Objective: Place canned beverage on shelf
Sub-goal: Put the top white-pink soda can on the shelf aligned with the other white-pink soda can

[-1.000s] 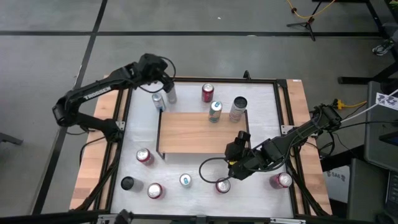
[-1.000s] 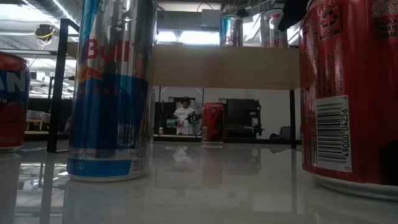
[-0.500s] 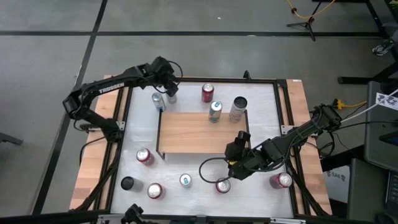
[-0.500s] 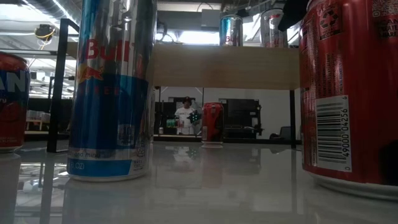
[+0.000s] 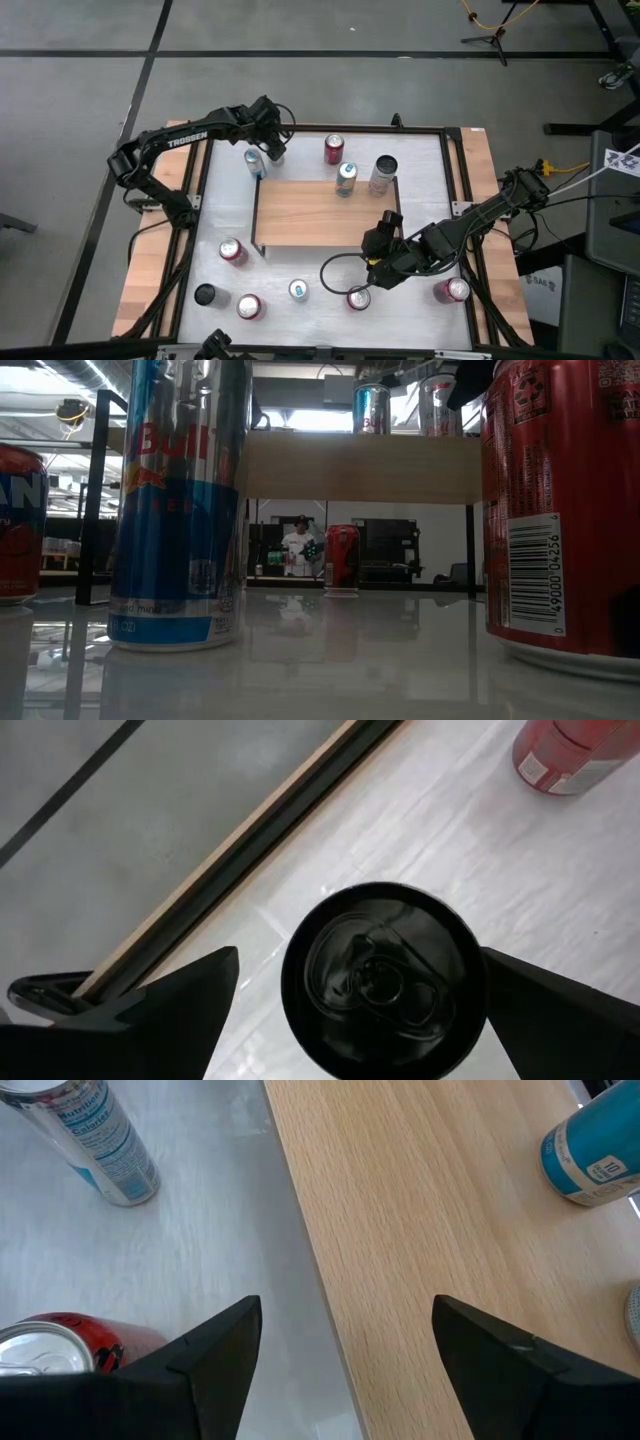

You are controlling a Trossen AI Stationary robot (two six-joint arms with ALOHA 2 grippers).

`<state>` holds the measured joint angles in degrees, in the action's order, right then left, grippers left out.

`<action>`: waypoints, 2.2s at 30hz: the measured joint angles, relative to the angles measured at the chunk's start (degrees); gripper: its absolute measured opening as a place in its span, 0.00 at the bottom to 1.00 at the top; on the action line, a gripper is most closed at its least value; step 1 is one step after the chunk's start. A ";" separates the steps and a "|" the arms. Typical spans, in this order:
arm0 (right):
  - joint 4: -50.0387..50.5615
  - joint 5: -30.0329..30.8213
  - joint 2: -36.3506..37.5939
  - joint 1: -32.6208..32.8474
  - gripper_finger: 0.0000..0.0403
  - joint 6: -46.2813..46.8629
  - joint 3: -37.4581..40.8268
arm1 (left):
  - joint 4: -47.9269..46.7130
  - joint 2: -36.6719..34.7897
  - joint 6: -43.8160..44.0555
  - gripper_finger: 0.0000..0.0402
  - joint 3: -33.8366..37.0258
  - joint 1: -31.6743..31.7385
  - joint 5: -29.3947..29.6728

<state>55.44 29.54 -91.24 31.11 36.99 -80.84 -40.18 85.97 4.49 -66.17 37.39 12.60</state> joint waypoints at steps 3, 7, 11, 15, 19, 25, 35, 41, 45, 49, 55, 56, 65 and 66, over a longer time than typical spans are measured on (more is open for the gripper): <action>0.01 0.00 0.00 -0.01 0.71 0.00 0.00 | 0.04 0.00 0.04 0.98 0.00 0.00 -0.02; 0.00 0.00 0.00 0.00 0.71 0.00 0.00 | -0.06 0.00 0.21 0.98 0.00 -0.35 -0.04; 0.00 0.00 0.00 0.00 0.71 0.01 0.00 | -0.95 0.00 1.99 0.98 0.00 -0.42 -0.11; 0.00 0.00 0.00 0.00 0.71 0.00 0.00 | -0.49 0.00 2.97 0.98 1.23 -0.41 -0.50; 0.00 0.00 0.00 0.00 0.71 0.00 0.00 | -0.55 0.00 3.16 0.98 2.58 -0.42 -0.55; 0.00 0.00 0.00 -0.02 0.71 0.00 0.00 | 0.99 0.00 4.42 0.97 2.69 -0.42 -0.50; 0.00 0.00 0.00 0.00 0.71 0.00 0.00 | 2.52 0.00 4.47 0.78 2.69 -0.42 0.28; 0.00 0.00 0.00 -0.02 0.71 0.00 0.00 | 3.11 -0.04 5.83 0.62 2.69 -0.42 0.35; 0.00 0.00 0.00 0.00 0.71 0.00 0.00 | 3.11 -0.47 5.64 0.57 2.75 -0.41 0.24; -0.02 0.00 0.00 -0.02 0.71 0.00 0.00 | 3.12 -1.95 5.46 0.57 2.71 -0.44 -0.11; -0.02 0.00 -0.01 -0.01 0.71 0.00 0.00 | 3.11 -6.87 4.00 0.57 2.58 -0.87 -0.13; -0.02 0.00 0.00 0.00 0.71 0.00 0.00 | 3.21 -8.00 4.00 0.57 2.58 -1.06 -0.08; -0.02 0.00 -0.02 0.00 0.71 0.00 0.00 | 3.21 -20.48 4.31 0.57 2.56 -4.37 -0.09; -0.02 0.00 0.00 -0.01 0.71 0.00 0.00 | 3.23 -22.03 4.42 0.57 2.55 -4.96 -0.08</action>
<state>55.42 29.54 -91.24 31.10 36.99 -80.84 -36.95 63.94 8.91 -63.62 32.43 12.52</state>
